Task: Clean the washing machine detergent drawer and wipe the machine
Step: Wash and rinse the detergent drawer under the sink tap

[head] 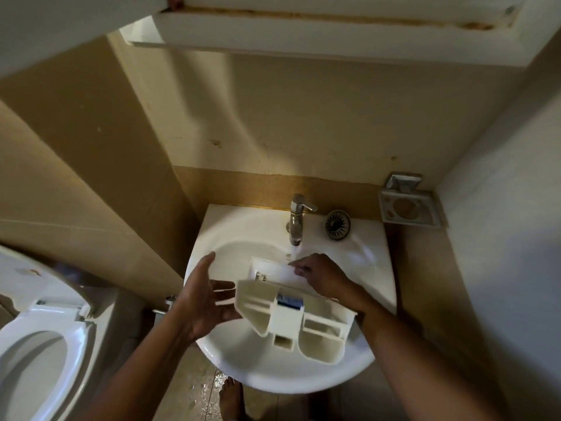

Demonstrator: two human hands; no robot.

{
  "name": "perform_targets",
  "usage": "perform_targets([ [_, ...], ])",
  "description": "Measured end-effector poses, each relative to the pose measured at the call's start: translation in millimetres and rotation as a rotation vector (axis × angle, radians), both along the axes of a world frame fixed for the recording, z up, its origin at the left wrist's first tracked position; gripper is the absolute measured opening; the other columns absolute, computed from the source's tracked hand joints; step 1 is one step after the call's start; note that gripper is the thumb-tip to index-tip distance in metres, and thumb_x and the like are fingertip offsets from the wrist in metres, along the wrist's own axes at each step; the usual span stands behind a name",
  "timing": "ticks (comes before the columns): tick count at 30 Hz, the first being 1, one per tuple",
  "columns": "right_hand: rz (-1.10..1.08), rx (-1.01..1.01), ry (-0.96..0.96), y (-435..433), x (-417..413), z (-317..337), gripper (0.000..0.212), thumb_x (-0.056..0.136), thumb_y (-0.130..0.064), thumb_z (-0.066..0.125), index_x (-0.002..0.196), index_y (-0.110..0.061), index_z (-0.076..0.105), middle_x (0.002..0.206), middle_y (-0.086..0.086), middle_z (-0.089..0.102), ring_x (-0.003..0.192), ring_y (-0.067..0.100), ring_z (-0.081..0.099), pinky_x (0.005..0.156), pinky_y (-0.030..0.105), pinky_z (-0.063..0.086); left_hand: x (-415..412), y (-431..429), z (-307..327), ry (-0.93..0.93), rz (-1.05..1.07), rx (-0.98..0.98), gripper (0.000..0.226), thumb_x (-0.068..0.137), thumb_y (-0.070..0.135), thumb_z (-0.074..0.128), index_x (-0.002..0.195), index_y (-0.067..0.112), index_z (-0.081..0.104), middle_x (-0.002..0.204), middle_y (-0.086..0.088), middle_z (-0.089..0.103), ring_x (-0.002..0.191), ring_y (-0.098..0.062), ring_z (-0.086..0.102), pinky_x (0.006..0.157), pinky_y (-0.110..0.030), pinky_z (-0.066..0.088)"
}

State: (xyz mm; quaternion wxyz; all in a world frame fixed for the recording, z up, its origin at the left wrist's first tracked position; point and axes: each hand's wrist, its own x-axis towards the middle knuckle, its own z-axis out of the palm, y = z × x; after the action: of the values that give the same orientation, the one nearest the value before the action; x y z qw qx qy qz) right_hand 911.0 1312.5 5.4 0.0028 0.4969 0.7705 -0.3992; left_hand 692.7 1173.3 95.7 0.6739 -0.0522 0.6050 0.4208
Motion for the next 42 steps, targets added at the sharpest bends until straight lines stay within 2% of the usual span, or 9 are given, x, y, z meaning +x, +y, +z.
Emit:
perform_targets([
  [3, 0.033, 0.121, -0.047, 2.5, -9.7, 17.4, 0.027, 0.097, -0.032, 0.058, 0.121, -0.026, 0.070, 0.126, 0.003, 0.068, 0.116, 0.021, 0.061, 0.094, 0.033, 0.050, -2.8, -3.6, -16.8, -0.102, -0.200, -0.061, 0.094, 0.080, 0.070, 0.061, 0.134, -0.006, 0.047, 0.119, -0.026, 0.059, 0.091, -0.035, 0.065, 0.062, -0.041, 0.062],
  [6, 0.006, 0.176, -0.029, 6.5, -17.3, 18.2, 0.024, 0.094, -0.035, 0.062, 0.109, -0.022, 0.075, 0.113, 0.003, 0.073, 0.105, 0.020, 0.066, 0.087, 0.035, 0.053, 9.7, -0.5, -24.8, -0.132, -0.345, -0.024, 0.069, 0.081, 0.050, 0.076, 0.130, 0.007, 0.056, 0.121, -0.024, 0.065, 0.107, -0.038, 0.066, 0.087, -0.051, 0.059],
  [9, -0.101, 0.181, 0.007, 13.0, -17.5, 19.0, 0.019, 0.089, -0.035, 0.067, 0.094, -0.021, 0.079, 0.097, 0.001, 0.076, 0.092, 0.019, 0.069, 0.075, 0.032, 0.054, 23.0, 6.3, -30.2, 0.248, -0.439, 0.006, 0.044, 0.085, 0.018, 0.073, 0.126, 0.008, 0.061, 0.106, -0.020, 0.071, 0.096, -0.037, 0.069, 0.083, -0.049, 0.060],
  [11, -0.168, 0.200, -0.009, 18.3, -11.8, 15.7, 0.020, 0.088, -0.037, 0.067, 0.089, -0.020, 0.077, 0.087, 0.002, 0.074, 0.082, 0.020, 0.068, 0.069, 0.032, 0.051, 27.4, 12.3, -29.8, 0.343, -0.390, 0.025, 0.040, 0.084, 0.008, 0.062, 0.125, 0.008, 0.063, 0.103, -0.017, 0.069, 0.092, -0.034, 0.066, 0.070, -0.041, 0.059],
  [13, -0.188, 0.209, -0.039, 22.6, -3.6, 16.2, 0.017, 0.089, -0.032, 0.065, 0.097, -0.020, 0.074, 0.094, 0.001, 0.074, 0.088, 0.020, 0.067, 0.073, 0.034, 0.054, 28.9, 19.8, -26.4, 0.340, -0.361, 0.054, 0.041, 0.084, 0.009, 0.058, 0.124, 0.011, 0.062, 0.109, -0.016, 0.067, 0.096, -0.034, 0.063, 0.067, -0.038, 0.056],
  [17, -0.165, 0.242, -0.058, 31.4, 8.9, 22.4, 0.035, 0.093, -0.017, 0.058, 0.127, -0.022, 0.066, 0.127, 0.003, 0.067, 0.117, 0.024, 0.061, 0.094, 0.033, 0.051, 29.6, 38.7, -21.0, 0.368, -0.356, 0.080, 0.046, 0.081, 0.012, 0.058, 0.127, 0.010, 0.060, 0.113, -0.018, 0.064, 0.099, -0.035, 0.060, 0.067, -0.038, 0.054],
  [28, -0.214, 0.331, 0.004, 51.6, 8.9, 28.0, 0.027, 0.097, -0.014, 0.056, 0.118, -0.018, 0.072, 0.124, 0.005, 0.066, 0.112, 0.024, 0.060, 0.081, 0.022, 0.041, 30.6, 49.5, -23.8, 0.298, -0.254, 0.051, 0.047, 0.084, 0.016, 0.062, 0.129, 0.012, 0.051, 0.117, -0.017, 0.060, 0.097, -0.033, 0.056, 0.064, -0.036, 0.050],
  [32, -0.213, 0.341, -0.003, 55.4, 4.8, 29.6, 0.026, 0.096, -0.013, 0.057, 0.117, -0.017, 0.072, 0.123, 0.007, 0.064, 0.114, 0.024, 0.058, 0.083, 0.024, 0.041, 31.4, 51.3, -24.6, 0.280, -0.226, 0.050, 0.048, 0.085, 0.016, 0.062, 0.131, 0.012, 0.050, 0.118, -0.017, 0.059, 0.096, -0.032, 0.056, 0.061, -0.034, 0.049],
  [42, -0.228, 0.329, -0.001, 54.8, 4.0, 34.2, 0.025, 0.095, -0.013, 0.060, 0.115, -0.018, 0.073, 0.121, 0.006, 0.063, 0.112, 0.024, 0.058, 0.083, 0.023, 0.040, 30.1, 50.8, -24.1, 0.293, -0.248, 0.072, 0.047, 0.084, 0.013, 0.061, 0.130, 0.011, 0.050, 0.119, -0.017, 0.058, 0.096, -0.032, 0.056, 0.071, -0.039, 0.050],
])
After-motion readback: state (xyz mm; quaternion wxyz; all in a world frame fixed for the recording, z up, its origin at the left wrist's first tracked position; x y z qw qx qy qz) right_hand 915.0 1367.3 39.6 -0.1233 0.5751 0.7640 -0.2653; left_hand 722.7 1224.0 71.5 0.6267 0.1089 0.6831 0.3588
